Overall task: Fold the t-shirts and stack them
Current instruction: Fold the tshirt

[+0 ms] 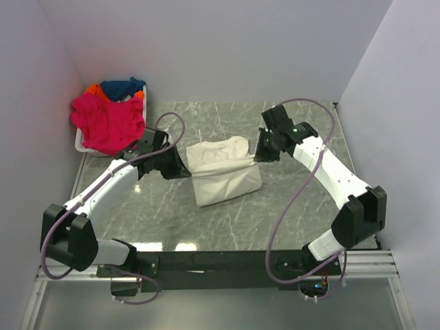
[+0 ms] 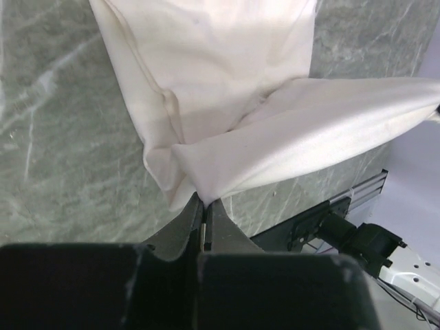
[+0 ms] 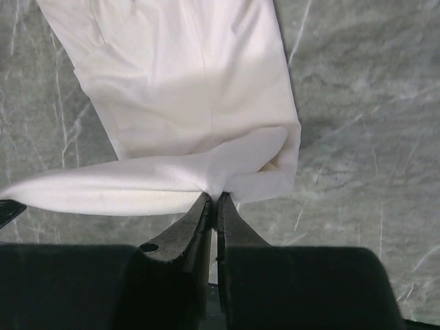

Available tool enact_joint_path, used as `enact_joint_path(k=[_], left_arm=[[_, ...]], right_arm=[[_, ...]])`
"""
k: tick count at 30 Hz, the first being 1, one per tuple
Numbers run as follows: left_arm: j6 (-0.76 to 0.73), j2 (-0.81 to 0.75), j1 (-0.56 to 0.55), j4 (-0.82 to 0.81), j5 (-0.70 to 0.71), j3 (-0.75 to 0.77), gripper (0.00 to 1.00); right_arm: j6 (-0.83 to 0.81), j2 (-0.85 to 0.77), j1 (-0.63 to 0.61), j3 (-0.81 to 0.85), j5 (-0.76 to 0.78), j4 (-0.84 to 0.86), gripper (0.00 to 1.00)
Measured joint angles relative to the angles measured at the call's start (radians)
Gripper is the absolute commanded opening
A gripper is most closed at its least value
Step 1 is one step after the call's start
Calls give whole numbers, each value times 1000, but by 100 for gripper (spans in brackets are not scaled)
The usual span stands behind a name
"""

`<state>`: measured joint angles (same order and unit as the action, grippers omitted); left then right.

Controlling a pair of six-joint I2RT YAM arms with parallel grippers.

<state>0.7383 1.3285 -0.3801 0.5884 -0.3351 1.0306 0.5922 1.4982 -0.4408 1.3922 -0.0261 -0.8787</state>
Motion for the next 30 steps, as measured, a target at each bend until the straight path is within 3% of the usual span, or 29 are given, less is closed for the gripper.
enact_joint_path(k=[13,30], left_arm=[[-73,193,74,-39,-10,116,0],[-125,367,126,-75,-27,192,1]], right_arm=[[-85,261,29,239,8,11,0],[-130,447,49,359,3,22,0]])
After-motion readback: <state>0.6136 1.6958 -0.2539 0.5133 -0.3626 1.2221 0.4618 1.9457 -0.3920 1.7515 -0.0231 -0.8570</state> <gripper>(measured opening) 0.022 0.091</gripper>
